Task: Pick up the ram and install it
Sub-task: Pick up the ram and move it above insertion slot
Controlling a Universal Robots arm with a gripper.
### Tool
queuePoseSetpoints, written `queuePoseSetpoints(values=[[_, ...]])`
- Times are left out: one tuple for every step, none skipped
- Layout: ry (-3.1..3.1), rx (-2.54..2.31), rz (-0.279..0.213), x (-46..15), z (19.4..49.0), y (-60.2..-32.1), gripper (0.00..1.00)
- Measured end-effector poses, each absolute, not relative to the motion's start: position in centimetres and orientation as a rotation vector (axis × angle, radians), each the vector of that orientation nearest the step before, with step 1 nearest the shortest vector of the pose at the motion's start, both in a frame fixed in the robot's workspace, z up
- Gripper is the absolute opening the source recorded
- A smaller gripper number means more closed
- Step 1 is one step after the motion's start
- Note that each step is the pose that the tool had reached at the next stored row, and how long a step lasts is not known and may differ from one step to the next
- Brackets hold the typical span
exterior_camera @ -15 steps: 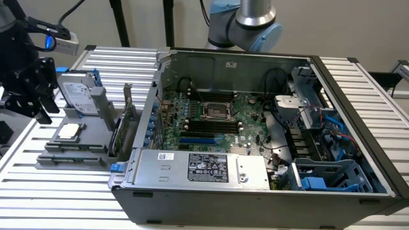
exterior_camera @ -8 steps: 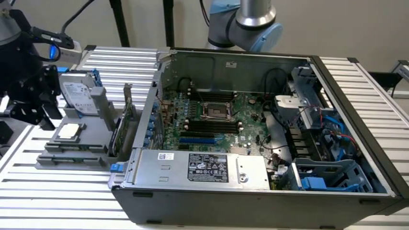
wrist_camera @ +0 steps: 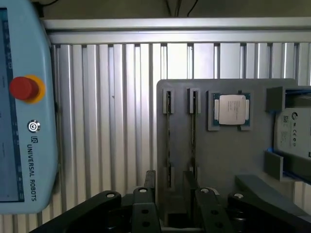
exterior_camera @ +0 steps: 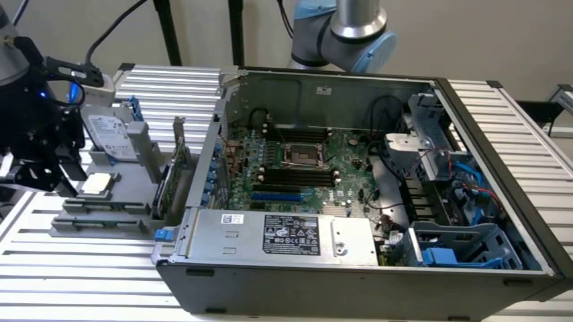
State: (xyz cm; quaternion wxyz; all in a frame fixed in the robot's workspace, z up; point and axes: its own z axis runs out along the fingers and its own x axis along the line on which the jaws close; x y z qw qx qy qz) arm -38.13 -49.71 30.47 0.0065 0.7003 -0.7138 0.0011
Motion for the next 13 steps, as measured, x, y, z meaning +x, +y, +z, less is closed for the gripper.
queuePoseSetpoints(values=[[-2.233,2.191,0.004,-38.1,30.3,-49.8,0.36],[-2.233,2.191,0.004,-38.1,30.1,-49.8,0.36],[-2.233,2.191,0.004,-38.1,29.9,-49.8,0.36],[-2.233,2.191,0.004,-38.1,29.7,-49.8,0.36],[-2.233,2.191,0.004,-38.1,29.6,-49.8,0.36],[-2.233,2.191,0.004,-38.1,29.4,-49.8,0.36],[-2.233,2.191,0.004,-38.1,29.2,-49.8,0.36],[-2.233,2.191,0.004,-38.1,29.0,-49.8,0.36],[-2.233,2.191,0.004,-38.1,28.8,-49.8,0.36],[-2.233,2.191,0.004,-38.1,28.7,-49.8,0.36],[-2.233,2.192,0.004,-38.1,28.5,-49.8,0.36],[-2.232,2.192,0.004,-38.1,28.3,-49.8,0.36],[-2.232,2.192,0.004,-38.1,28.1,-49.9,0.36]])
